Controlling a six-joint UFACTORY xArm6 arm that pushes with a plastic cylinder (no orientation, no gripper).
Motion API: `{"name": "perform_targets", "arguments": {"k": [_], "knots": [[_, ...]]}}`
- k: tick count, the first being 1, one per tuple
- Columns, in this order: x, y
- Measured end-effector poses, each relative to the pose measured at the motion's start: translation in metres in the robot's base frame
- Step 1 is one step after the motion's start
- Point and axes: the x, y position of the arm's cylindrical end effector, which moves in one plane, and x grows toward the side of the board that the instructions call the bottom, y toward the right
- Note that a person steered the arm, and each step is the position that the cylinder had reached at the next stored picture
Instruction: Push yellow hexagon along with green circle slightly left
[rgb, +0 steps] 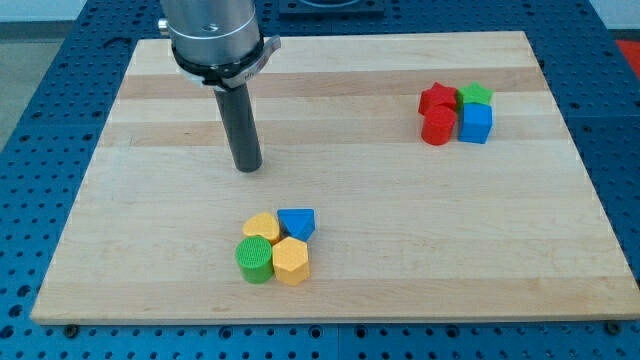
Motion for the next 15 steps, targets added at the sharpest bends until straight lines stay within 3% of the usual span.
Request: {"name": "perform_targets", "arguments": {"k": [1, 3, 5, 7, 10, 13, 15], "knots": [[-0.009, 0.016], [-0.008, 0.108], [0.0, 0.128], [0.09, 0.196], [0.148, 0.138], [0.154, 0.092], [0.152, 0.111]]}}
